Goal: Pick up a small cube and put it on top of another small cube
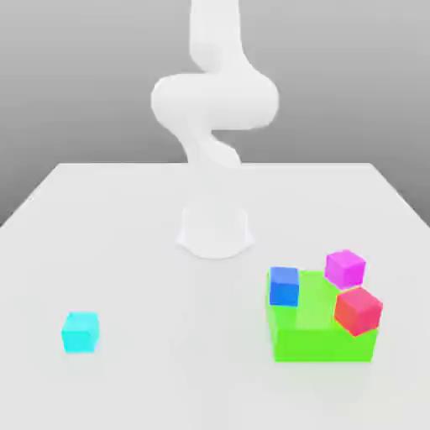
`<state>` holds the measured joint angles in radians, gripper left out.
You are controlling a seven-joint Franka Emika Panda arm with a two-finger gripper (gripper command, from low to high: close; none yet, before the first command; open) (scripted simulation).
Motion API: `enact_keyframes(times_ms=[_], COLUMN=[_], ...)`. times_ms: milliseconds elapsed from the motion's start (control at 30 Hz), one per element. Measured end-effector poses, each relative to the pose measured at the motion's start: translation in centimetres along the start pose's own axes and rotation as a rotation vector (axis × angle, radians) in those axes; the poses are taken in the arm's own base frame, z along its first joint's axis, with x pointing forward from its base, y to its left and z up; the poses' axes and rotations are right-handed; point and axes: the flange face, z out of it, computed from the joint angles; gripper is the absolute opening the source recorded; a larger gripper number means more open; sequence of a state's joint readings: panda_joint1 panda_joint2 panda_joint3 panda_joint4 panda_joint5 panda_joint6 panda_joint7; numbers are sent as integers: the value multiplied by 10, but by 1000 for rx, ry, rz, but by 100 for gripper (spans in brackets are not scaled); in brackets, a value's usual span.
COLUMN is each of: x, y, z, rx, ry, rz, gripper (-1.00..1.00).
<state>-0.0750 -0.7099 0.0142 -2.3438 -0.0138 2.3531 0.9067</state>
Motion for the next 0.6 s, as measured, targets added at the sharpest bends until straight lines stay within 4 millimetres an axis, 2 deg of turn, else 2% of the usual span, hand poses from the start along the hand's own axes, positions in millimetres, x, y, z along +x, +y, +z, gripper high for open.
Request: enact_keyframes(times_ms=[133,300,467,600], x=[17,25,12,-11], y=[47,131,232,321], z=[96,193,265,303], rx=[-163,-347,-520,-653], ry=[-7,-8,-4,7], rz=[238,534,838,1102], gripper=[0,0,0,0])
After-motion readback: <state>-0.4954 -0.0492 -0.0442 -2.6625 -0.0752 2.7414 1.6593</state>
